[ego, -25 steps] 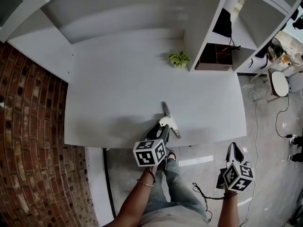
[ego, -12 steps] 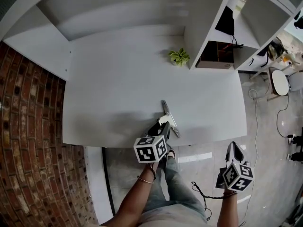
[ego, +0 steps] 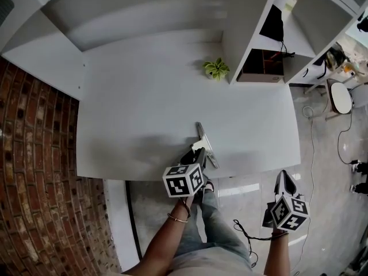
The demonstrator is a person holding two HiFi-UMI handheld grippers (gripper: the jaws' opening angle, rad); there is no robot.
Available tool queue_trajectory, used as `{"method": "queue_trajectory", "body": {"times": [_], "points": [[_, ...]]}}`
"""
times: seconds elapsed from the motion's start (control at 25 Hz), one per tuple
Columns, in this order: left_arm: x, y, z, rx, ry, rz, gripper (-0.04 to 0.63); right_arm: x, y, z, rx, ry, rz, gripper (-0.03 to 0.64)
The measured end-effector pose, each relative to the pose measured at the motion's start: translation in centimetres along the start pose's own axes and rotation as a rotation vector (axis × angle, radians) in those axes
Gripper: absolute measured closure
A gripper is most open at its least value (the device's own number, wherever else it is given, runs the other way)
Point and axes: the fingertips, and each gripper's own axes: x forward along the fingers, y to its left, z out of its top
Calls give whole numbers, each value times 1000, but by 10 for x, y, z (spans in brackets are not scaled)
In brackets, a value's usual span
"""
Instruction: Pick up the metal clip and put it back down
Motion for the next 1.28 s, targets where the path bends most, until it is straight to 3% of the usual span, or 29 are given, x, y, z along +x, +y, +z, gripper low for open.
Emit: {"method": "queue_trajectory", "body": {"times": [0.56, 0.92, 1.12, 1.28], "points": [[-2, -7, 13, -13, 6, 10, 575, 2, -6, 10, 37, -31, 13, 615], [-3, -14, 22, 10, 24, 21, 584, 1, -14, 16, 74, -57, 18, 615], [-20, -23, 47, 74, -29, 38, 584, 4, -7, 35, 86, -100, 50, 615], [-49, -27, 87, 157, -137, 82, 584, 8, 11, 64, 69, -152, 102, 615]]}}
